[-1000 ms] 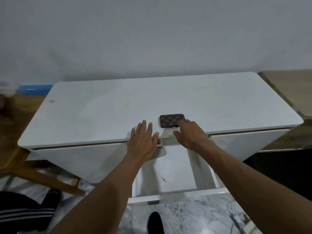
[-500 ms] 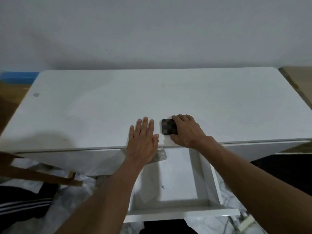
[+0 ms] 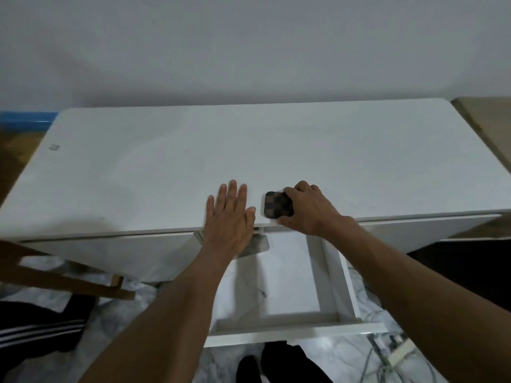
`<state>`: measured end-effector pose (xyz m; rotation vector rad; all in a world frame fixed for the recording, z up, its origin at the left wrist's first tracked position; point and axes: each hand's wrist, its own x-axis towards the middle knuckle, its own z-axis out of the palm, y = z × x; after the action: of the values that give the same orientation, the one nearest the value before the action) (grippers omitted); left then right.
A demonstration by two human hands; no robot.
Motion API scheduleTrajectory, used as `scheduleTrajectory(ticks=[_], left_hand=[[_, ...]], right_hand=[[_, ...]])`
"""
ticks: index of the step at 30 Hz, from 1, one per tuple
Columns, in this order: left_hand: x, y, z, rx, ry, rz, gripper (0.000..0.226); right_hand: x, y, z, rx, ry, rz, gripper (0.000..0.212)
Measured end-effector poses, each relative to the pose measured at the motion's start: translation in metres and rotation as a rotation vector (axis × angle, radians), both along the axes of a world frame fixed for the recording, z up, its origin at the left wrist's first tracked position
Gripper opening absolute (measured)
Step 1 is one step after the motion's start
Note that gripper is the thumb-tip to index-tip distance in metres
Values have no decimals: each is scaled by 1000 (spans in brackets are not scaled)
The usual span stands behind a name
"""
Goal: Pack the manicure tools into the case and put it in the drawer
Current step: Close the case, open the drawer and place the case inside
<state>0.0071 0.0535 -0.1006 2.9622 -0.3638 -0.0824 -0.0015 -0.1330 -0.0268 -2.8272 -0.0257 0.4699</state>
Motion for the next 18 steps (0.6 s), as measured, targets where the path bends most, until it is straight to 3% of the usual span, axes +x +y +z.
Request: scheduleTrajectory(ticks=[7, 18], left_hand=[[-6, 1, 4, -64, 70, 1, 58], [-18, 1, -9, -79, -32, 30, 58]], right_hand=[[-58, 15, -6, -32, -38, -9, 53], [-82, 27, -64, -67, 78, -10, 58]])
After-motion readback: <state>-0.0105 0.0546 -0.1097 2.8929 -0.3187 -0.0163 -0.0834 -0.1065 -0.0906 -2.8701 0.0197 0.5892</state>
